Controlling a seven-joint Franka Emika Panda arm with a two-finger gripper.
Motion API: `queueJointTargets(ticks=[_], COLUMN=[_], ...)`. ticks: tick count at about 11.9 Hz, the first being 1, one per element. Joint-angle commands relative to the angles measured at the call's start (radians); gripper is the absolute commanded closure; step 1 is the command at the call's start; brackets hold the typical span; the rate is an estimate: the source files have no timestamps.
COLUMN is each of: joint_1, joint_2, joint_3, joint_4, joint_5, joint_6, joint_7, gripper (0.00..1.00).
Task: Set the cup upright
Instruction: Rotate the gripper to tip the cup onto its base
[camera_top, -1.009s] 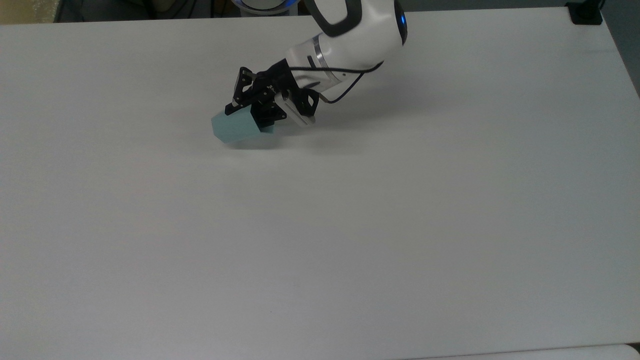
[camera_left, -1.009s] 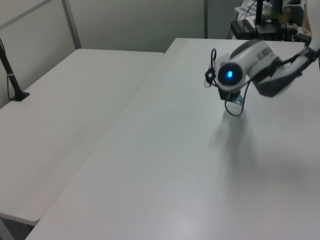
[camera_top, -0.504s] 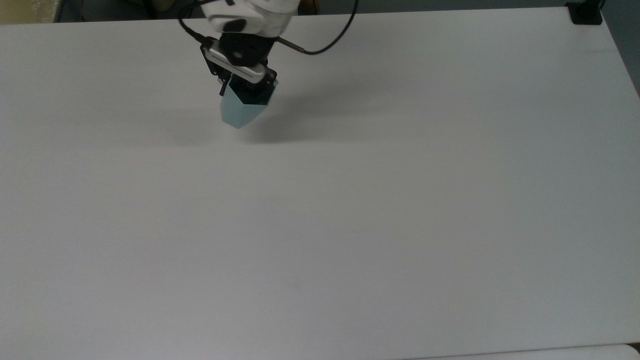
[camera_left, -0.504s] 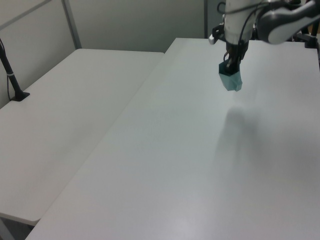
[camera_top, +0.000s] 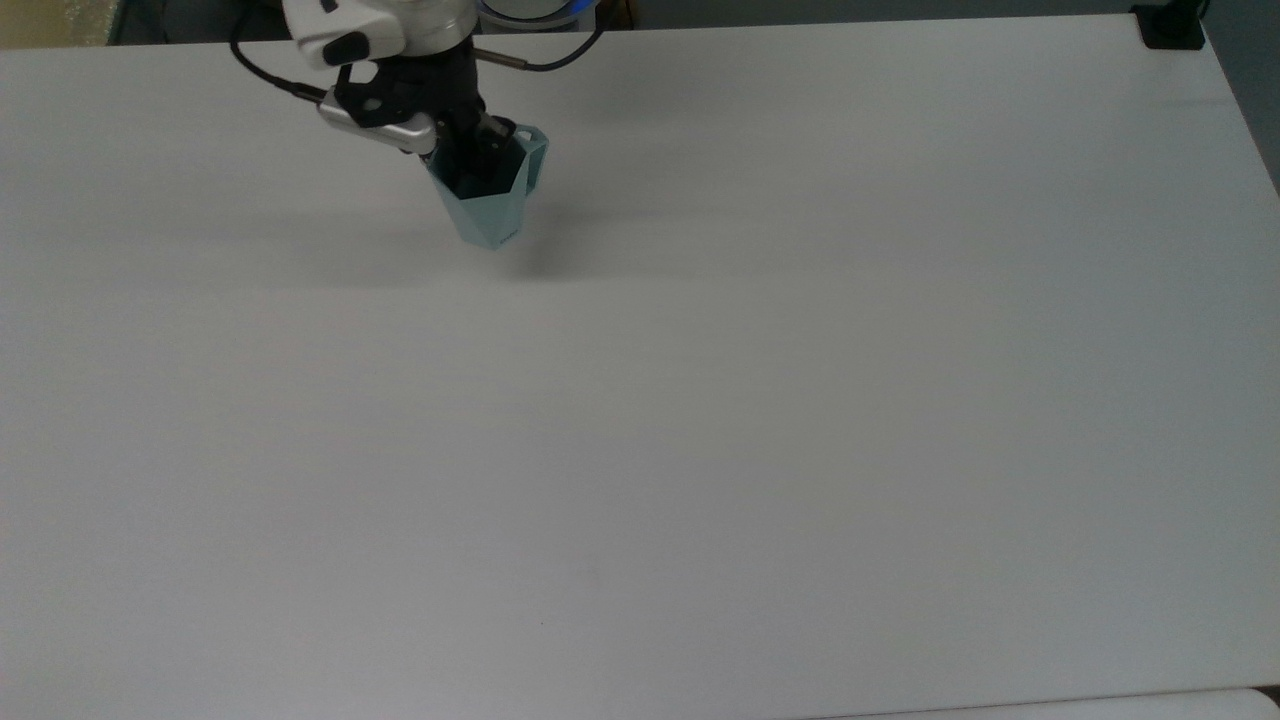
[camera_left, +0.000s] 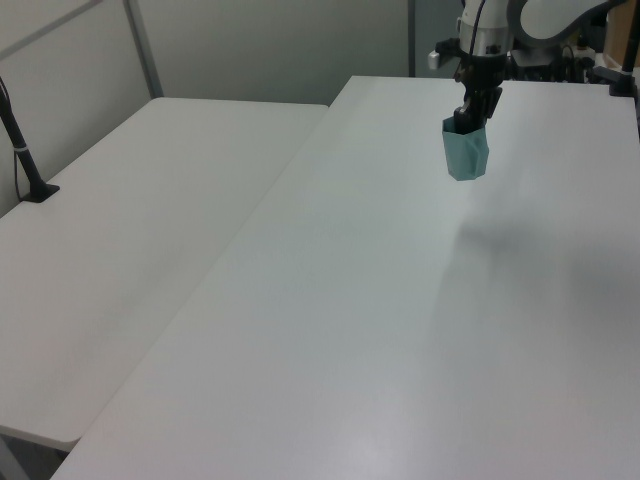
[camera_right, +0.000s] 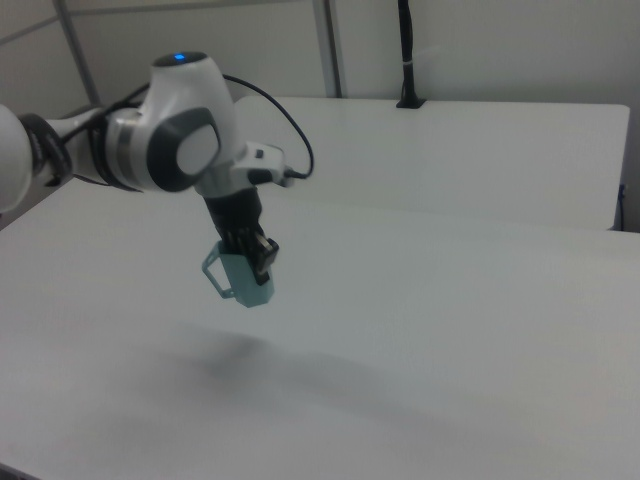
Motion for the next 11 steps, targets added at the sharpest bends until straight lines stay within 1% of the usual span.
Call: queueJointTargets(ticks=[1,3,6,9,11], joint_1=[-0.036,-0.036,-0.038,-0.036,-0.036], joint_2=[0.006,0.032,0.069,0.098,0.102], joint_3=[-0.029,-0.039,-0.042,-0.042,-0.042], joint_4=[-0.127,-0.130,-0.133,-0.133,-0.135], joint_5=[0.072,0.073,0.072,0.072,0.072], joint_6=[0.187,0.206,0.253,0.264,0.293], joint_7=[-0.062,-0.060,-0.048,-0.046,-0.046], gripper=[1.00,1.00,1.00,1.00,1.00])
